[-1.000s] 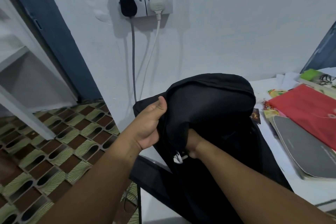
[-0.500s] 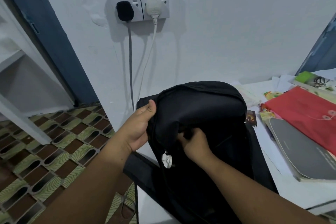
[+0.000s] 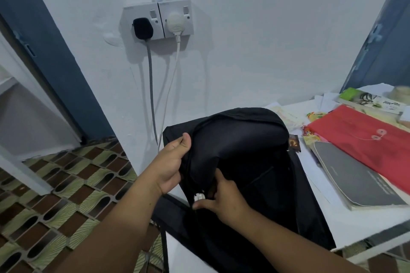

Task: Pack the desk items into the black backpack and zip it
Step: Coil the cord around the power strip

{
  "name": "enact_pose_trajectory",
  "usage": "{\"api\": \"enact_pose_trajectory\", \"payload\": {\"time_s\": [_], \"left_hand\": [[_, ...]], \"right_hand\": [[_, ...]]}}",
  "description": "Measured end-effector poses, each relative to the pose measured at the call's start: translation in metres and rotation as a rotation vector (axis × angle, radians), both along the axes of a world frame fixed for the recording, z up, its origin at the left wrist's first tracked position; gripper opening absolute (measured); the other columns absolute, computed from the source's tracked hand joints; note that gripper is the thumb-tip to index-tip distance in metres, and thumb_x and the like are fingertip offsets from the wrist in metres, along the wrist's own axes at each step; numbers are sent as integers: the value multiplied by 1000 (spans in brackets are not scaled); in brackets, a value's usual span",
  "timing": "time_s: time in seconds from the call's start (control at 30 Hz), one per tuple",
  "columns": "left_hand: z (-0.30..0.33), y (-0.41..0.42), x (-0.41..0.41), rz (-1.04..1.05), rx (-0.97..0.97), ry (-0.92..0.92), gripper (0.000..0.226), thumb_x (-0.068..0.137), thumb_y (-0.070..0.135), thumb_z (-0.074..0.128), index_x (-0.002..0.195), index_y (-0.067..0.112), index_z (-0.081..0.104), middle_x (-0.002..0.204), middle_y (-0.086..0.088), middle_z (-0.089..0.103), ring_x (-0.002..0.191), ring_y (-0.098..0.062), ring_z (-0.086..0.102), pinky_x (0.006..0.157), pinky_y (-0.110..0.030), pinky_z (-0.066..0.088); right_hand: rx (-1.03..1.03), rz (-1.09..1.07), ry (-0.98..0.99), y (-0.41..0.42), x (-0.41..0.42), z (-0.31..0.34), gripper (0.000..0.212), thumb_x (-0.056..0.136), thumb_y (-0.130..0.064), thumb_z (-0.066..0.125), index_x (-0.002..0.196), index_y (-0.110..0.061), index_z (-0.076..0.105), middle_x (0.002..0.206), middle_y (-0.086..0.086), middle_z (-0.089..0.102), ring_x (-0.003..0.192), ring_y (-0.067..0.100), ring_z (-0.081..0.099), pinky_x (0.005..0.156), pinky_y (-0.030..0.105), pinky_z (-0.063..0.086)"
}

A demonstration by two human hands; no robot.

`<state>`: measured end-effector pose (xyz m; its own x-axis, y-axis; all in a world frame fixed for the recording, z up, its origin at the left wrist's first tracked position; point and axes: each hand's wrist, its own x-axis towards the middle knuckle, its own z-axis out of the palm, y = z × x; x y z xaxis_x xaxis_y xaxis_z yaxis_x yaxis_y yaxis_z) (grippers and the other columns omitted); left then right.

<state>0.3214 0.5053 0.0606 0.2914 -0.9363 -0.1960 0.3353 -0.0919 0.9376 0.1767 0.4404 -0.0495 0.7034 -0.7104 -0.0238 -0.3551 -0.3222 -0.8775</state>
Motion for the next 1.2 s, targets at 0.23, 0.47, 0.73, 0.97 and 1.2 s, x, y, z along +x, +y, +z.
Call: {"api": "enact_pose_trajectory", "payload": {"time_s": [0.23, 0.47, 0.73, 0.97, 1.2], "left_hand": [[3, 11, 3, 47, -32, 37, 64, 89, 49, 48, 136, 7, 57, 131, -12, 67, 123, -26, 63, 107, -43, 47], [9, 13, -6, 48, -56, 32, 59, 90, 48, 47, 132, 9, 59, 128, -10, 69, 120, -22, 65, 93, -31, 57], [3, 26, 11, 59, -33, 65, 66, 92, 52, 44, 140, 8, 54, 136, -13, 64, 126, -27, 61, 100, -39, 54], [-2, 24, 11, 24, 4, -12, 60, 92, 46, 47, 133, 5, 58, 131, -15, 67, 122, -28, 64, 100, -37, 54], [-3, 15, 1, 22, 23, -17, 58, 90, 44, 49, 129, 3, 61, 126, -15, 69, 118, -28, 66, 98, -35, 55]], "right_hand": [[395, -198, -195, -5, 24, 6, 21, 80, 20, 66, 99, 14, 58, 79, 22, 62, 63, 14, 67, 60, 26, 56], [510, -412, -304, 17, 61, 27, 16, 97, -5, 55, 106, -5, 68, 100, 16, 70, 100, 31, 68, 89, 37, 57], [-183, -410, 10, -3, 30, 21, 44, 71, -42, 73, 102, -11, 71, 104, 6, 66, 94, 21, 66, 79, 29, 52], [219, -121, -204, -14, 19, 7, 37, 59, 7, 91, 90, 3, 72, 91, 9, 75, 77, 3, 65, 72, 19, 51], [339, -138, -51, -34, 17, 21, 24, 77, 11, 76, 89, -8, 68, 92, -1, 67, 97, 19, 62, 71, 18, 53]]}}
